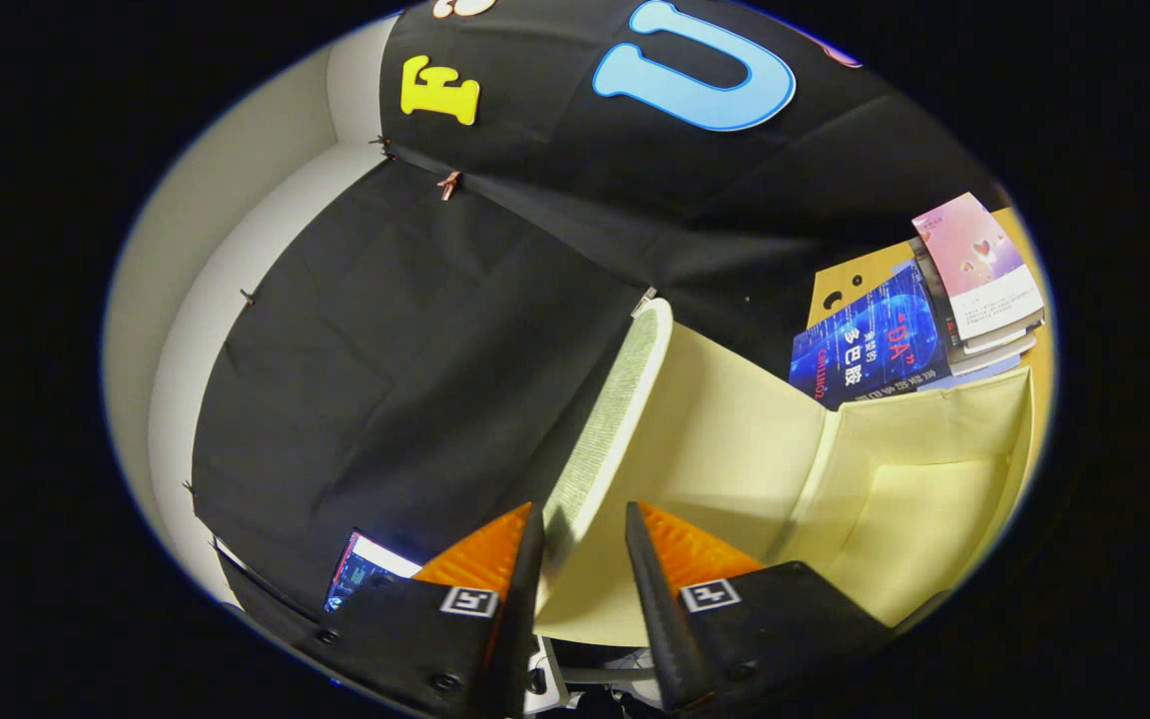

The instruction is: Open the storage box then place both shoes into the box .Put the left shoe in first, then the right shoe, with the right side of both shoes facing outward in a uniform manner.

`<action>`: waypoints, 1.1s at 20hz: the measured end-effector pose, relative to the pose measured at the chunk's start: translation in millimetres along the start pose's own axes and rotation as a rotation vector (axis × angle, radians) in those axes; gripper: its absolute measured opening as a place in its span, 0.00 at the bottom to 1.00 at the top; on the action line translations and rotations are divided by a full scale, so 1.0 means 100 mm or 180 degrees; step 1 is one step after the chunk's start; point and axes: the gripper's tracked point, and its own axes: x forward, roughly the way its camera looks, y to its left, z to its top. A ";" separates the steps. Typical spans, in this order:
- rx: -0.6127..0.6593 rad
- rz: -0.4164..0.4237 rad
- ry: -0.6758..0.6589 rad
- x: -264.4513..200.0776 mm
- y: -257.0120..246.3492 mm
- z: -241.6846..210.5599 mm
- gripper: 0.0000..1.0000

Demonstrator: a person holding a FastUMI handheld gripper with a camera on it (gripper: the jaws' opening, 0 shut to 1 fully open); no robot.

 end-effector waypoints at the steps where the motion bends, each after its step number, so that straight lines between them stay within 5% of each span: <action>1: -0.0031 -0.0050 -0.0020 0.02 -0.04 -0.01 0.66; 3: -0.0095 -0.0122 -0.0046 0.00 -0.09 -0.01 0.93; 4: -0.0109 -0.0149 -0.0035 -0.01 -0.10 -0.03 0.96; 16: -0.0431 -0.0455 -0.0111 -0.61 -0.42 -0.02 0.96; 22: -0.0936 -0.1017 -0.0252 -1.48 -0.96 0.04 0.96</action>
